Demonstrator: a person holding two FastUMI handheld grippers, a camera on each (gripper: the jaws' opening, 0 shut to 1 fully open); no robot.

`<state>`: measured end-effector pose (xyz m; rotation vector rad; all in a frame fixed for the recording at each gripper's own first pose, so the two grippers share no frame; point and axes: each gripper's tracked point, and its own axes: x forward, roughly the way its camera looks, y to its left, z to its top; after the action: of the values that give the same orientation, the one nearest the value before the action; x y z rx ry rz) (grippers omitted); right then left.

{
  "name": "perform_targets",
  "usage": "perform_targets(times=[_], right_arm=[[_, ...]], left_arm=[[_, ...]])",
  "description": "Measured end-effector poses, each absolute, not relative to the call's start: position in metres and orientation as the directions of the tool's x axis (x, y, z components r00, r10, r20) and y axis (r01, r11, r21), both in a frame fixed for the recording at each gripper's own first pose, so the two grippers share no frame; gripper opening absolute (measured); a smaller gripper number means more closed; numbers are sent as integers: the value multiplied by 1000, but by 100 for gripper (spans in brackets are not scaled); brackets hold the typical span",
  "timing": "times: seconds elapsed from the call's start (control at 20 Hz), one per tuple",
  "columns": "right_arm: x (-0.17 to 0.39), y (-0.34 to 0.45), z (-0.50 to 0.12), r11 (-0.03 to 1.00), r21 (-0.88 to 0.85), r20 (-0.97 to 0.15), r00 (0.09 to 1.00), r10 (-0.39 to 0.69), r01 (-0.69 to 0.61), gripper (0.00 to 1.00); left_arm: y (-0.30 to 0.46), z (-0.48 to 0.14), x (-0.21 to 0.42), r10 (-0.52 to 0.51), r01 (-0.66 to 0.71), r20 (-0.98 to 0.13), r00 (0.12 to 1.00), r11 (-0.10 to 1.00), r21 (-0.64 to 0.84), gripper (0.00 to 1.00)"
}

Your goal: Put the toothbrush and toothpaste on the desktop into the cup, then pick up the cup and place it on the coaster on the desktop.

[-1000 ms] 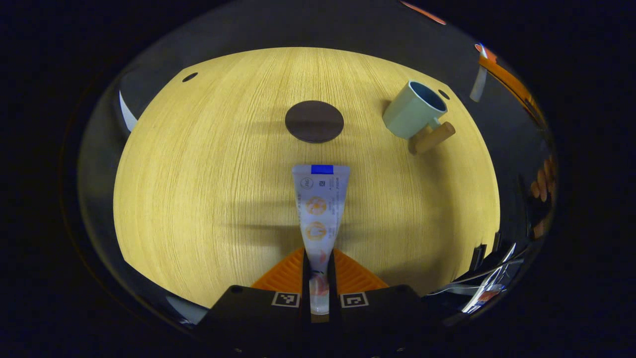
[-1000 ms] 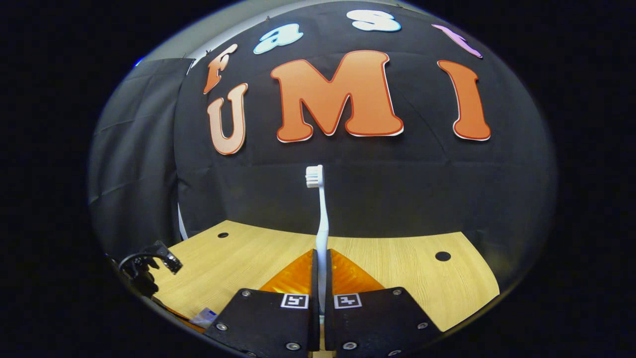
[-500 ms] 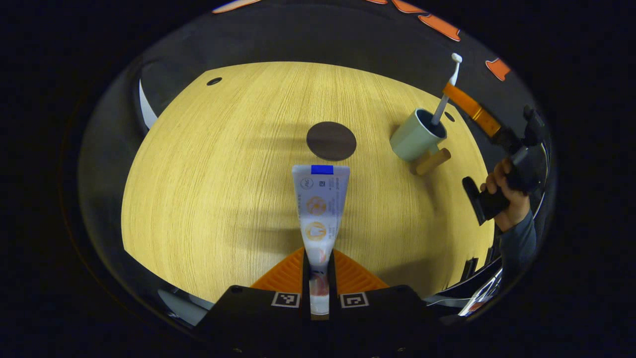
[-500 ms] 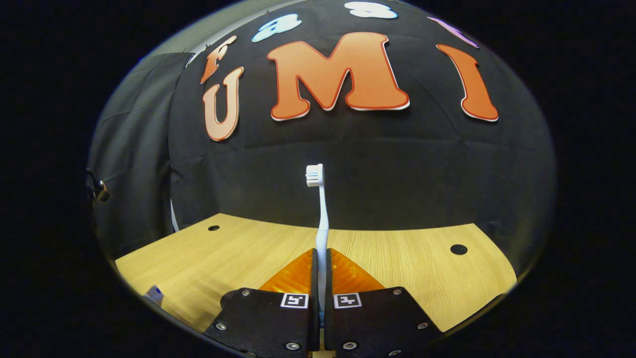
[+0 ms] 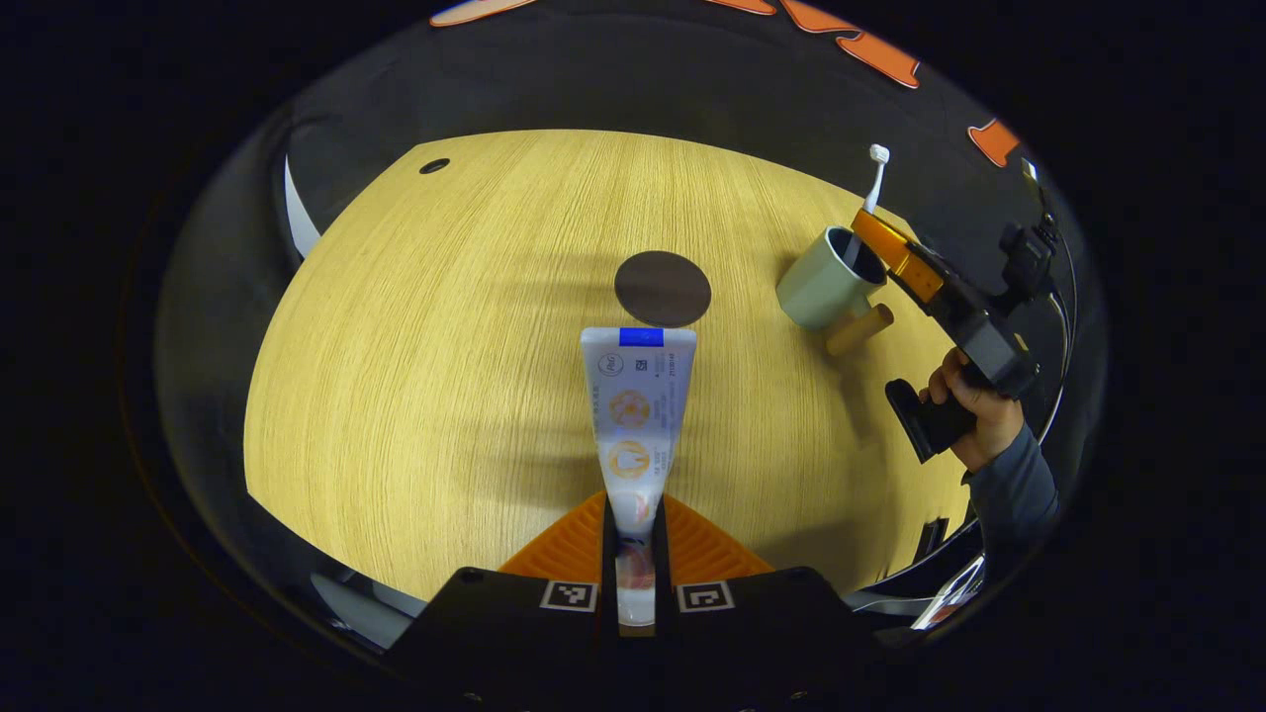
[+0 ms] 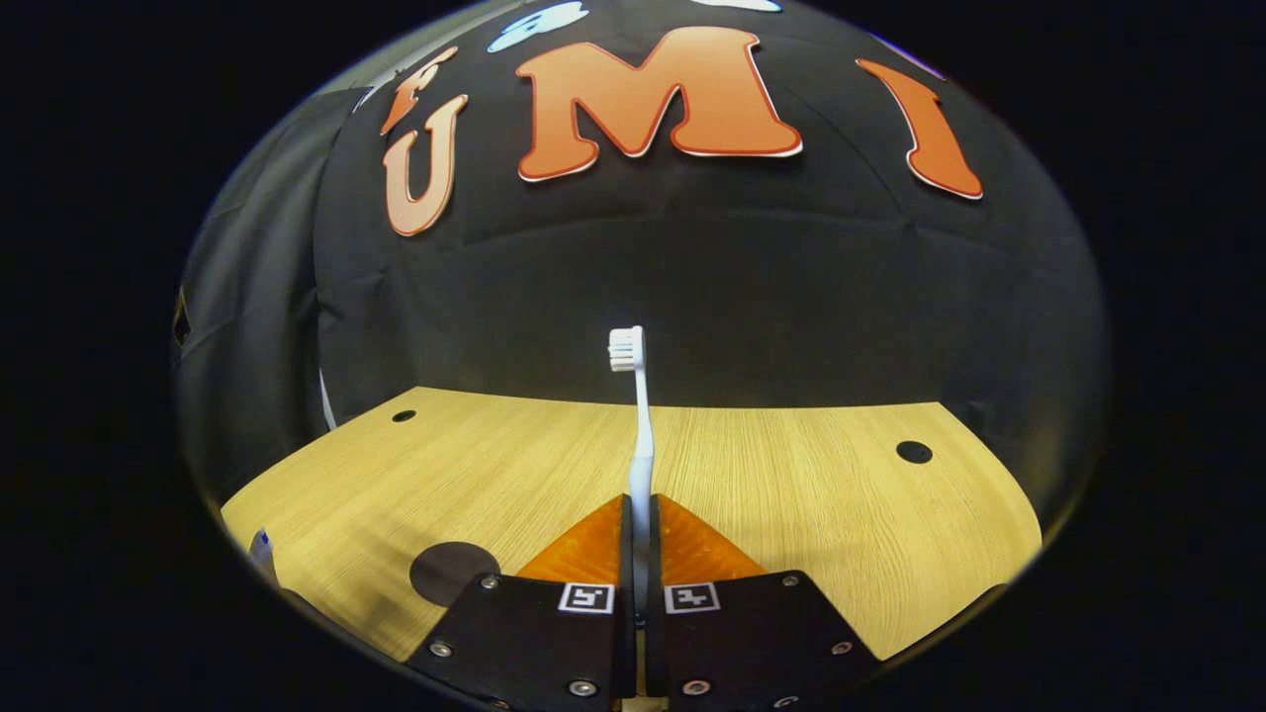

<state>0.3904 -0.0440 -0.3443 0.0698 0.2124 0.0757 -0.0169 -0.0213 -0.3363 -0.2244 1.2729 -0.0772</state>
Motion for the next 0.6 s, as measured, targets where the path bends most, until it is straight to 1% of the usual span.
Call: perform_targets(times=[0.15, 0.35, 0.5, 0.55, 0.6], right_arm=[[384, -44, -356, 988, 142, -297, 949, 104, -64, 7], [368, -53, -345, 992, 120, -316, 946, 70, -33, 9], [357, -54, -347, 991, 128, -349, 934, 77, -34, 11], [351, -54, -346, 990, 132, -362, 928, 88, -42, 13], [344, -53, -345, 990, 133, -376, 921, 97, -50, 24]], left_arm=[[-25, -336, -10, -191, -47, -935, 300, 976, -214, 15], [-26, -333, -8, -200, -17, -927, 316, 976, -216, 15], [-33, -322, 5, -211, 19, -907, 365, 975, -220, 15], [-36, -318, 14, -217, 32, -896, 388, 975, -222, 15], [-40, -317, 24, -222, 49, -883, 414, 974, -222, 14]])
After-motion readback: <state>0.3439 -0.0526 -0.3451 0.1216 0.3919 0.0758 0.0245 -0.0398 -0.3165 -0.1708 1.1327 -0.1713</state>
